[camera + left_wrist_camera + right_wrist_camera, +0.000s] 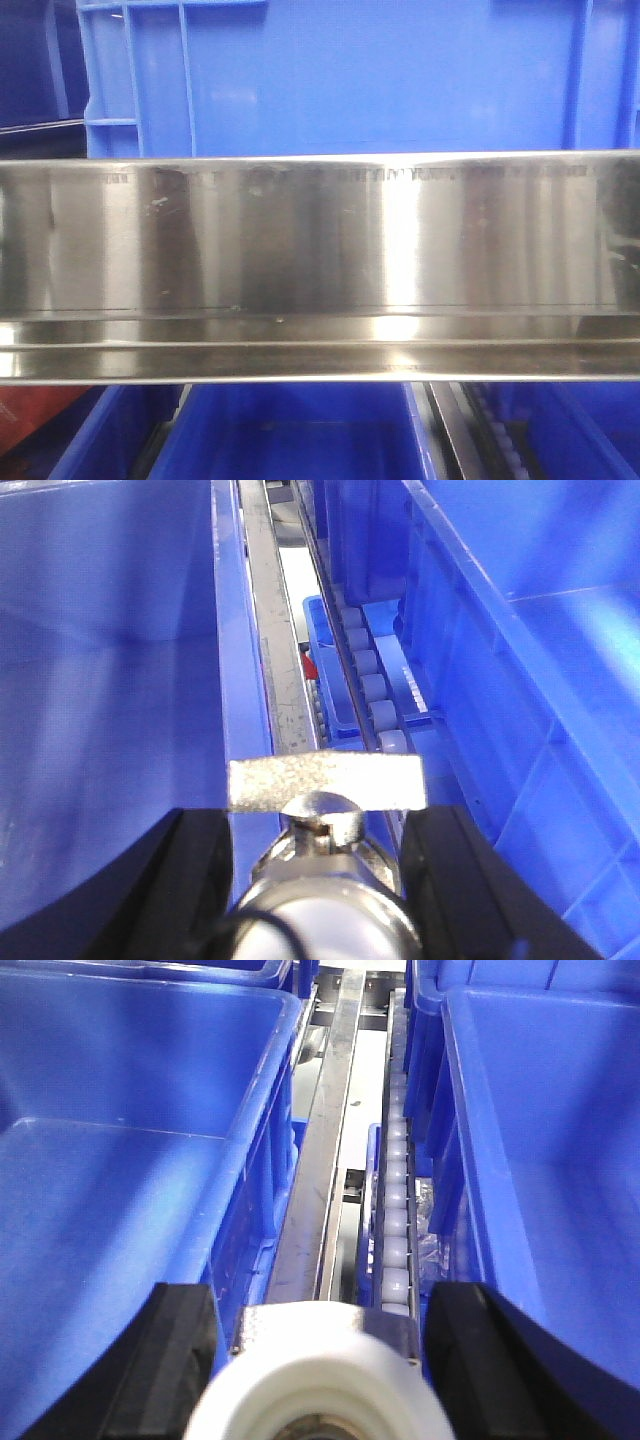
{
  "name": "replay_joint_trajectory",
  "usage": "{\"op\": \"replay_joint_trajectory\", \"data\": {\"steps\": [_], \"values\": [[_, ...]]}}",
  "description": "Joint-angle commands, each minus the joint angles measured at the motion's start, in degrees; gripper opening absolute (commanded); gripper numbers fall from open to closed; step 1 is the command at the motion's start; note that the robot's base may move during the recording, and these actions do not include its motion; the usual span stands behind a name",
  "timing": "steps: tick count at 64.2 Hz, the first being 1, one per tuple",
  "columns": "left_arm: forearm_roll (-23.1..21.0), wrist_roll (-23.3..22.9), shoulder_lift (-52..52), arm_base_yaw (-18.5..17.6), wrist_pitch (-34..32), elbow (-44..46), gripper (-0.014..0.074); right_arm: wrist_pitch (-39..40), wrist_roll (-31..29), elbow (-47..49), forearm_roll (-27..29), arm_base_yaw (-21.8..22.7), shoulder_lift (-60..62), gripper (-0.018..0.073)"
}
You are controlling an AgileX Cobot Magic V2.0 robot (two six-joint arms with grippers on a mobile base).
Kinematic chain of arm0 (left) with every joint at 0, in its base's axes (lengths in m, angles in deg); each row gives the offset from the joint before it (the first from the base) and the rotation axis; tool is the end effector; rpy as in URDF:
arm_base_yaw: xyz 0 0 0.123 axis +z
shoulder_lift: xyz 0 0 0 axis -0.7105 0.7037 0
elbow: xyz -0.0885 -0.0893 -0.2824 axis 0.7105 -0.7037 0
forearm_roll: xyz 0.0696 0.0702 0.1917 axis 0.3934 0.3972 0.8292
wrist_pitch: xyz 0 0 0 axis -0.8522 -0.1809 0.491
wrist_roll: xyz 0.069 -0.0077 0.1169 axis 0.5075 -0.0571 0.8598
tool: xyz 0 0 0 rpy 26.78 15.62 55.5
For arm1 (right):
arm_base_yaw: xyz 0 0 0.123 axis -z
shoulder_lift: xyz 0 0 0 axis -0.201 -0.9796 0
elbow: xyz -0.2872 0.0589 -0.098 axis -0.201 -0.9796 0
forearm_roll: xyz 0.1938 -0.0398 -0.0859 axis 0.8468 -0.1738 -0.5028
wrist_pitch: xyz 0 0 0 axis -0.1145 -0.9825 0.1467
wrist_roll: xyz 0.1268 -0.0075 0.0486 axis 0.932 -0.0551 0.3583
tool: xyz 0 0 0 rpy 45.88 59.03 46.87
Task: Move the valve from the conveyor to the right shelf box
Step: 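Extend both grippers with valves over a blue bin on the shelf, then open both grippers to drop the valves into the blue bin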
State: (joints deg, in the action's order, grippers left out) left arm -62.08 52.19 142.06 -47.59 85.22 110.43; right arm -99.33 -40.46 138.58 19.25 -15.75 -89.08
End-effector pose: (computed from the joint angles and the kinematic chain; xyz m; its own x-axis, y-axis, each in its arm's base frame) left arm 0.2231 -0.0103 0.4589 -0.5494 0.0931 -0.8303 0.0875 0.9947 0.0537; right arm 0.2087 0.0317 0.4461 -0.4603 -0.0626 -0.8856 -0.1926 0.9808 0.0307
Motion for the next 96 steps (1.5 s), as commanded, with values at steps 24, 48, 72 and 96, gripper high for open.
{"op": "replay_joint_trajectory", "data": {"steps": [24,48,72,96], "values": [[-0.24,-0.30,-0.54,-0.26,-4.40,0.61,-0.0111,3.72,-0.29,1.01,-0.08,0.16,0.71,-0.0152],[-4.82,1.72,-0.25,-1.02,-11.27,2.16,-0.0111,10.68,-0.29,6.33,4.39,-1.12,0.50,-0.0152],[-6.41,3.31,14.19,-21.04,-8.90,19.20,-0.0111,14.24,-0.29,14.83,4.63,-16.22,-8.50,-0.0152],[-4.05,3.31,29.37,-27.41,-5.29,21.18,-0.0111,11.10,-0.29,14.83,4.63,-18.33,-20.74,-0.0152]]}}
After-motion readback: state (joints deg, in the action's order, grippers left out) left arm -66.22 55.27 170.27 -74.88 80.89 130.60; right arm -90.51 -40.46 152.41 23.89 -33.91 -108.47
